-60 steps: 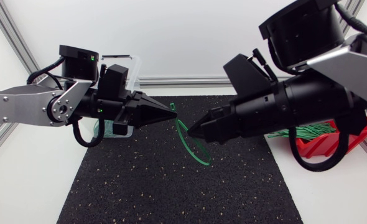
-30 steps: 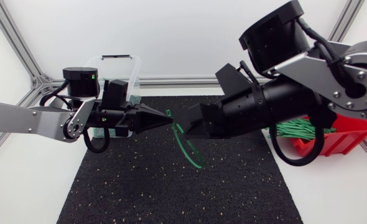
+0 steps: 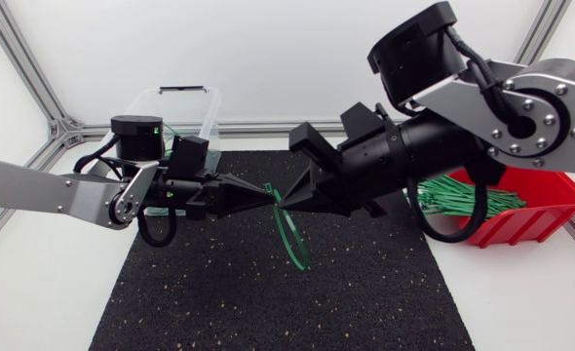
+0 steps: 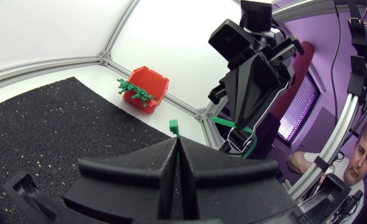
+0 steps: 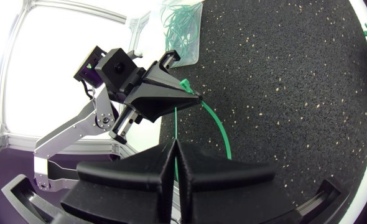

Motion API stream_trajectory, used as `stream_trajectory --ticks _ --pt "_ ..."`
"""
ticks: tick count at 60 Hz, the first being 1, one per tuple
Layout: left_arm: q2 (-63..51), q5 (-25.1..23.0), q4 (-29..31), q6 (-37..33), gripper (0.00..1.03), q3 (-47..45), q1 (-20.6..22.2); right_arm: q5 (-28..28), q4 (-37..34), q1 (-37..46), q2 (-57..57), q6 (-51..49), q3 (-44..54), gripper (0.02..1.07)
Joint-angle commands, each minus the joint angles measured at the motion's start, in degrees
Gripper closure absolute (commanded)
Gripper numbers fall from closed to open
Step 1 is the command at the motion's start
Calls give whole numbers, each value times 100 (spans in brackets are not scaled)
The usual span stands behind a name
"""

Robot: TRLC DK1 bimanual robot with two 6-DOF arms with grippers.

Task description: Take a green cable tie from the red box, thread the tail through the head to close it, then place it in the transparent bin on the left.

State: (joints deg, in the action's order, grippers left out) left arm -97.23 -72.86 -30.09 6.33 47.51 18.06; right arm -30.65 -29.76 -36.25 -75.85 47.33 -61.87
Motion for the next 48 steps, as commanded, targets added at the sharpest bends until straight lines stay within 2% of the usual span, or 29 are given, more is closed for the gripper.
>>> stream_trajectory --ticks 1,12,48 --pt "-77 -79 -147 237 100 -128 39 -116 -92 21 -105 470 -203 102" --pt "38 -79 -199 396 100 -154 30 -248 -188 -49 -140 1085 -317 102" --pt "345 -18 -410 835 100 -198 101 -670 -1076 65 -377 1955 -1143 102"
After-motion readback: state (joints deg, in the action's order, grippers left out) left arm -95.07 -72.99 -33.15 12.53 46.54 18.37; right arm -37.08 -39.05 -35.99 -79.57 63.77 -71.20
